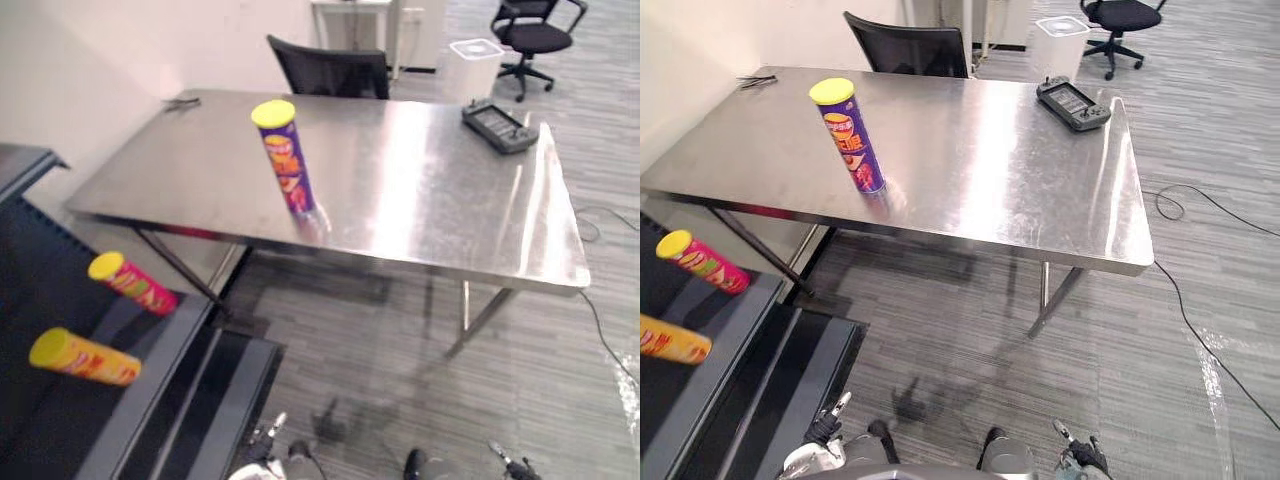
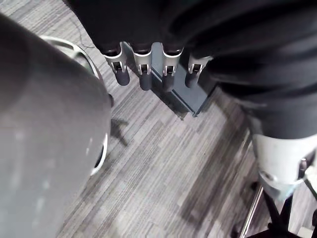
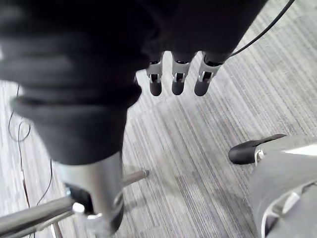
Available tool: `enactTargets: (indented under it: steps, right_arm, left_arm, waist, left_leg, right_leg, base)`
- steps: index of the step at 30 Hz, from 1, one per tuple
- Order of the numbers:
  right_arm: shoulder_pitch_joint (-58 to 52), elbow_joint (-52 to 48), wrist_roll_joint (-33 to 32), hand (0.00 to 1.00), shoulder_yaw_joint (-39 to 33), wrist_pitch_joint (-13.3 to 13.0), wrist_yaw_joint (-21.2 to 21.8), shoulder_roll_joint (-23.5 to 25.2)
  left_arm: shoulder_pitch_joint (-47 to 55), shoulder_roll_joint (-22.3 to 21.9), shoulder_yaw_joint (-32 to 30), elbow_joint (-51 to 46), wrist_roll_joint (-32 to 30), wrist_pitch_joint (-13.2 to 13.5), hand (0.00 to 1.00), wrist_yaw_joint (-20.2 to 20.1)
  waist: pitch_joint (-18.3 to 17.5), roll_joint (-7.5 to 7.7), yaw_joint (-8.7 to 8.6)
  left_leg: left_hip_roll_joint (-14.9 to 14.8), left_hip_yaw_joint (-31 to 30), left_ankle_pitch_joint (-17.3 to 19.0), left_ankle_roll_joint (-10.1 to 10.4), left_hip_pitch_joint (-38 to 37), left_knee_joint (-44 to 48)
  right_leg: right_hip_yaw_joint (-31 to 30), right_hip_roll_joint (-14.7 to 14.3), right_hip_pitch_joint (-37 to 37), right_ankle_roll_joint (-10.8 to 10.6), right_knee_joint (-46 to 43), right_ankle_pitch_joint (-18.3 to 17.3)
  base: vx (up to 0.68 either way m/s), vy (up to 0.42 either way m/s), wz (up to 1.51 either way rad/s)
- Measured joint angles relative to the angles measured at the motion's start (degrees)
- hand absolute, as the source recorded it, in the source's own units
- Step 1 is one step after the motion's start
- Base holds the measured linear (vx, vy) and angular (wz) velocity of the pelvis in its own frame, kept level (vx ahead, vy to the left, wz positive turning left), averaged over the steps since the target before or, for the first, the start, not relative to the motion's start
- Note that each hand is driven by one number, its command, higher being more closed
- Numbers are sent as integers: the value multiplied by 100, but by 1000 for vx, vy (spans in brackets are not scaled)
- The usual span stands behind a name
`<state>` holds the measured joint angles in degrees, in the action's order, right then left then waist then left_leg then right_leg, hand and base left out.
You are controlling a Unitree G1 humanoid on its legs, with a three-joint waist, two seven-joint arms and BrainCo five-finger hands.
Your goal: Put the gum and the chips on the shelf.
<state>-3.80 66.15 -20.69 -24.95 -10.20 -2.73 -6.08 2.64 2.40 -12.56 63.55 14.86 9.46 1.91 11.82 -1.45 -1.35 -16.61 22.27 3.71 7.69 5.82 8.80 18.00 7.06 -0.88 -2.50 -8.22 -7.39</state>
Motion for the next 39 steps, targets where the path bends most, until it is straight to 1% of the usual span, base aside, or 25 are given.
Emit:
enactTargets:
  steps: [1,2,3,4,5,6,8,10,13,16,17,19,20,22,24,26,27,28,30,31,33,35,37,38,39]
  right_arm:
    - [-59,4,-1,0,-172,15,25,-22]
    - [-54,6,-3,0,-225,27,30,41]
    - [-114,4,-2,0,-361,31,67,138]
    - [-176,6,-4,0,-533,34,60,222]
    - [-182,5,5,0,-607,38,53,247]
    - [-186,4,49,0,-631,35,15,259]
    - [-129,1,69,0,-662,26,18,266]
    - [-83,5,268,0,-842,40,35,280]
    - [-72,5,252,0,-1143,39,36,268]
    - [-59,4,-256,0,-1734,42,19,245]
    - [-11,2,-514,0,-2152,43,-14,195]
    - [147,-1,-931,0,-2852,37,-143,-46]
    - [318,-24,-1132,0,-3407,29,-270,-402]
    - [550,-273,-1187,0,-3860,-14,-507,-828]
    - [803,-706,-1179,0,-4050,-53,-730,-1230]
    - [1000,-1422,-1102,0,-4064,-146,-1068,-1665]
    - [1194,-1958,-1058,0,-4040,-281,-1311,-1908]
    - [1239,-2084,-1030,0,-4035,-289,-1366,-1950]
    - [1582,-2716,-445,0,-3842,-422,-1743,-2237]
    - [1733,-2916,-158,0,-3626,-512,-1929,-2384]
    - [1936,-3287,69,0,-3223,-544,-2089,-2485]
    - [2066,-3735,293,0,-2632,-551,-2091,-2489]
    - [2234,-4376,373,0,-1840,-556,-1880,-2492]
    - [2302,-4746,504,0,-1261,-576,-1683,-2504]
    - [2314,-4792,505,0,-1144,-587,-1655,-2509]
  left_arm:
    - [14,6,-9,33,-4,-2,0,2]
    - [11,37,-17,39,-9,-5,0,-2]
    - [2,72,-14,64,-36,-8,0,-3]
    - [-17,183,-2,87,-62,-3,0,-34]
    - [-19,197,-6,90,-96,-5,0,-40]
    - [-14,225,0,112,-216,-10,0,-43]
    - [-6,247,12,155,-269,-7,0,-30]
    - [9,271,92,205,-335,-7,0,-30]
    - [79,275,98,217,-484,-5,0,-34]
    - [129,271,89,250,-498,-6,0,-49]
    - [156,271,80,240,-501,-6,0,-50]
    - [167,258,22,239,-503,-8,0,-50]
    - [198,212,-147,236,-502,-9,0,-48]
    - [255,220,-292,230,-499,-8,0,-42]
    - [376,229,-385,199,-495,-8,0,-25]
    - [460,226,-434,192,-491,-6,0,-24]
    - [490,232,-526,191,-491,-5,0,-23]
    - [494,234,-539,191,-490,-5,0,-21]
    - [566,264,-568,177,-492,-3,0,-21]
    - [595,282,-557,179,-492,-3,0,-20]
    - [619,331,-489,196,-492,-4,0,-20]
    - [633,406,-308,193,-498,-9,0,-35]
    - [632,437,-199,164,-506,-10,0,-64]
    - [633,457,-102,132,-515,-14,0,-88]
    - [634,456,-96,129,-519,-13,0,-96]
  waist:
    - [-28,-41,23]
    - [-38,20,22]
    - [-107,170,-27]
    - [-127,244,-18]
    - [-153,327,-18]
    - [-170,345,-15]
    - [-188,324,-15]
    - [-232,234,-1]
    - [-337,184,0]
    - [-483,206,-8]
    - [-527,229,-11]
    - [-539,248,-49]
    - [-563,212,-58]
    - [-565,223,-127]
    - [-567,238,-188]
    - [-592,267,-190]
    - [-634,313,-202]
    - [-637,323,-206]
    - [-697,344,-307]
    - [-700,407,-311]
    - [-751,441,-308]
    - [-796,449,-275]
    - [-791,475,-221]
    - [-809,467,-123]
    - [-809,468,-103]
  left_leg:
    - [112,-187,-431,-36,-107,-77]
    - [186,-141,-403,-65,-185,-71]
    - [397,-72,-340,-140,-264,-129]
    - [588,-47,-299,-211,-287,-175]
    - [667,-26,-277,-245,-294,-177]
    - [789,48,-229,-306,-305,-188]
    - [934,69,-214,-324,-326,-282]
    - [955,106,-215,-325,-393,-403]
    - [959,236,-228,-315,-648,-686]
    - [1019,353,-308,-294,-713,-917]
    - [1055,383,-359,-304,-710,-1019]
    - [1148,397,-425,-314,-706,-1183]
    - [1181,397,-494,-347,-701,-1340]
    - [1218,400,-527,-347,-686,-1449]
    - [1220,439,-521,-350,-685,-1464]
    - [1224,471,-518,-353,-661,-1466]
    - [1224,464,-528,-352,-583,-1467]
    - [1225,456,-530,-351,-569,-1467]
    - [1227,374,-554,-347,-485,-1467]
    - [1226,362,-559,-344,-482,-1467]
    - [1230,344,-562,-346,-481,-1467]
    - [1248,300,-564,-344,-494,-1467]
    - [1302,213,-568,-350,-494,-1469]
    - [1317,209,-572,-357,-499,-1468]
    - [1318,205,-574,-359,-500,-1468]
  right_leg:
    - [-160,21,-62,-191,4,24]
    - [-214,121,-121,-267,34,52]
    - [-223,302,-205,-391,191,129]
    - [-200,455,-291,-509,343,206]
    - [-188,508,-320,-557,390,236]
    - [-175,625,-336,-646,466,300]
    - [-172,735,-336,-721,555,384]
    - [-161,724,-342,-730,639,530]
    - [-214,678,-368,-730,655,551]
    - [-277,681,-310,-732,780,555]
    - [-287,691,-256,-734,823,557]
    - [-299,701,-167,-742,820,565]
    - [-306,689,-115,-732,822,661]
    - [-305,697,-36,-722,809,717]
    - [-306,699,-23,-706,809,782]
    - [-304,702,28,-690,805,809]
    - [-301,702,101,-690,805,809]
    - [-299,701,115,-690,804,809]
    - [-264,692,171,-689,807,809]
    - [-263,687,173,-689,809,808]
    - [-261,686,169,-689,808,808]
    - [-260,697,166,-675,812,800]
    - [-225,731,166,-666,831,794]
    - [-197,741,159,-665,857,793]
    - [-190,742,154,-665,862,793]
  base:
    - [257,300,-63]
    - [251,255,-39]
    - [258,242,-3]
    - [248,236,9]
    - [220,203,9]
    - [169,167,1]
    - [130,136,-3]
    - [88,58,-11]
    - [45,3,-25]
    - [20,1,-25]
    - [-11,10,-12]
    - [-22,29,-6]
    - [-28,54,0]
    - [-32,58,-1]
    - [-32,30,-9]
    - [-40,16,-9]
    - [-33,3,-4]
    - [-35,-13,-1]
    - [-31,-25,5]
    - [-23,-22,4]
    - [0,0,0]
    - [0,0,0]
    - [0,0,0]
    - [0,0,0]
    - [0,0,0]
